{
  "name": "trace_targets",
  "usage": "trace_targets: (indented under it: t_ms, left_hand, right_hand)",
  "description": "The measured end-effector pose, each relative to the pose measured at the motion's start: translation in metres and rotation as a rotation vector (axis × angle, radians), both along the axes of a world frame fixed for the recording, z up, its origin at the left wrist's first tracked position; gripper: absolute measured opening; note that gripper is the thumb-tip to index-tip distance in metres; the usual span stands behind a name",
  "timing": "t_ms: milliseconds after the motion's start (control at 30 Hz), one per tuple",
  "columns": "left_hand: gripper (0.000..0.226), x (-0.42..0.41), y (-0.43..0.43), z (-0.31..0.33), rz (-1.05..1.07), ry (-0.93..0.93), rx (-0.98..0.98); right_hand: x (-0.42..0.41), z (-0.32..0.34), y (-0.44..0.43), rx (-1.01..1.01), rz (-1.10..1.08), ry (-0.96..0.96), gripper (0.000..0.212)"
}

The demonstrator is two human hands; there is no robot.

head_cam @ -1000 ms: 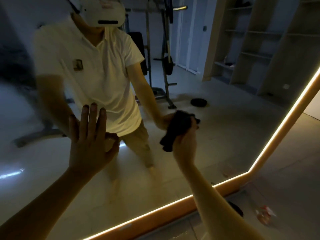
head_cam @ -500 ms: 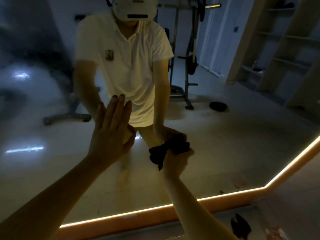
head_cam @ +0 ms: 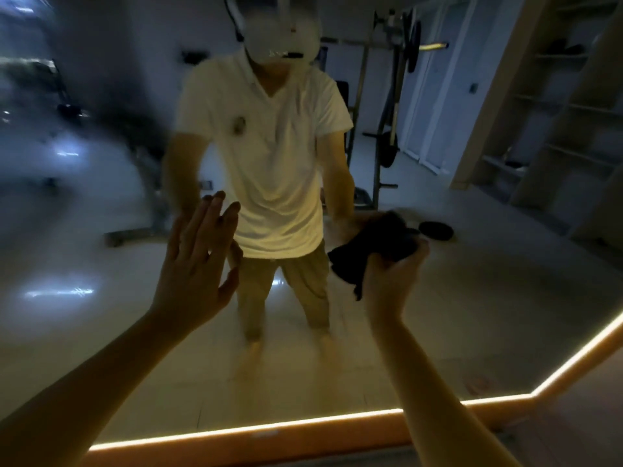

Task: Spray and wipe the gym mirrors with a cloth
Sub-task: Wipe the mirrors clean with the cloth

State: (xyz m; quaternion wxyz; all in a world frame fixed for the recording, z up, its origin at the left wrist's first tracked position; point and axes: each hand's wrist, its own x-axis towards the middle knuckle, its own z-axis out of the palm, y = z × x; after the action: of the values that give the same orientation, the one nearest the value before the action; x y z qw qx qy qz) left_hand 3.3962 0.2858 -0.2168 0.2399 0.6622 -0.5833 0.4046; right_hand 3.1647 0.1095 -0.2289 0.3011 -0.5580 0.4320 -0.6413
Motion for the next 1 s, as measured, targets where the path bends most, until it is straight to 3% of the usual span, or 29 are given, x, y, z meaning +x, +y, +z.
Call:
trace_targets:
  t_ms: [133,233,400,533,667,900,1000]
  left_hand:
    - [0.074,0.012,0.01,0.006,0.019,0.02,-0.051]
    - [0.077,0.021,0.023,0.008,0.033,0.029,-0.054]
    - [0.085,0.043,0.04,0.001,0.061,0.025,0.055]
    - [0.083,0.048,0.047,0.005,0.046,0.009,0.08]
    - [0.08,0.045,0.041,0.022,0.017,-0.006,-0.016]
    - [0.086,0.05,0.012,0.078,0.003,-0.05,-0.072]
    - [0.082,0.052,0.007,0.101,-0.011,-0.047,-0.149]
  right_hand:
    - [0.0,0.035,-0.01,-0.103,-0.052,-0.063,0.057]
    - [0.035,0.027,0.032,-0.18,-0.01,0.029,0.062]
    - [0.117,0.001,0.097,-0.412,0.306,0.431,0.06]
    - [0.127,0.0,0.109,-0.736,0.19,0.84,0.069]
    - [0.1,0.025,0.076,-0.608,0.164,0.707,0.065]
    - [0.043,0.116,0.001,-0.304,-0.306,0.506,0.072]
    - [0.063,0.131,0.013,-0.316,-0.334,0.49,0.074]
